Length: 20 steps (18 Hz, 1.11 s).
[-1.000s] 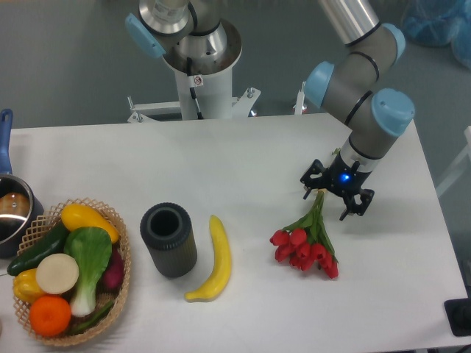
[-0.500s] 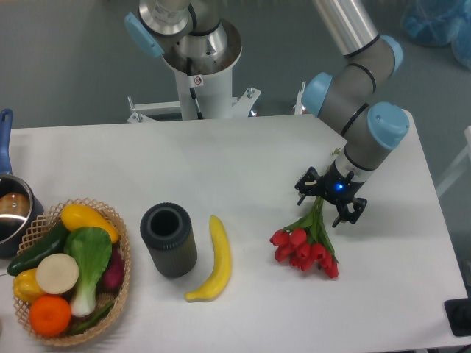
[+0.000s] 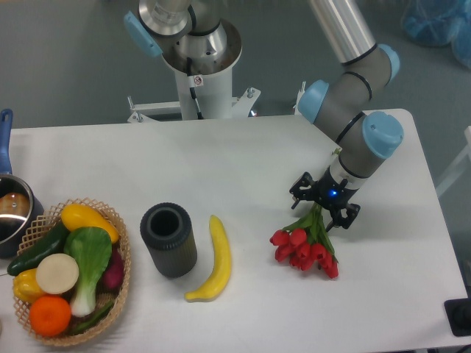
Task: Pick up the flowers from the table
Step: 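Lower the gripper around the tulip stems below the flower heads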
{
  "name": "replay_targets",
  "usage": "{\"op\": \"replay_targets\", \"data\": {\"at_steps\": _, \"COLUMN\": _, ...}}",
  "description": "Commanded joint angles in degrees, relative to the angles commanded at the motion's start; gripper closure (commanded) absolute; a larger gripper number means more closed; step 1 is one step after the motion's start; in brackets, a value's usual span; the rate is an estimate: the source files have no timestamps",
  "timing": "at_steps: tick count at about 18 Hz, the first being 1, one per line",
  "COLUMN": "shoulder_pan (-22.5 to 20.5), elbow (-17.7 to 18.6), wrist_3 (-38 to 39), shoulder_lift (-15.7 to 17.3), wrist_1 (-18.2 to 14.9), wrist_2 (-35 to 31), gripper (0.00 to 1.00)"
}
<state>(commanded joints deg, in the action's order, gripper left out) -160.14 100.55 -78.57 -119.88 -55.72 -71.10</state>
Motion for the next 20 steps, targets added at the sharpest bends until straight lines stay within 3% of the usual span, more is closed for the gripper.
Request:
{"op": "replay_targets", "data": {"at_steps": 2, "shoulder_pan": 0.0, "elbow": 0.0, "wrist_3": -0.1, "shoulder_lift": 0.0, "wrist_1": 0.0, "wrist_2": -0.1, "gripper": 0.30}}
{"op": "replay_targets", "data": {"at_steps": 3, "shoulder_pan": -0.1, "elbow": 0.0, "wrist_3": -0.1, "shoulder_lift": 0.0, "wrist_1": 0.0, "wrist_2": -0.1, "gripper": 0.34}}
{"op": "replay_targets", "data": {"at_steps": 10, "shoulder_pan": -0.2, "elbow": 0.0, "wrist_3": -0.2, "shoulder_lift": -0.1, "wrist_1": 0.0, "wrist_2": 0.0, "gripper": 0.43}}
{"op": "replay_targets", "data": {"at_steps": 14, "shoulder_pan": -0.3, "elbow": -0.1, "wrist_3": -0.1, "shoulder_lift": -0.1, "wrist_1": -0.1, "wrist_2": 0.5, "gripper": 0.55}}
{"op": "replay_targets", "data": {"at_steps": 20, "shoulder_pan": -0.4, "elbow": -0.1, "wrist_3": -0.1, "shoulder_lift": 0.3, "wrist_1": -0.4, "wrist_2": 0.8, "gripper": 0.63}}
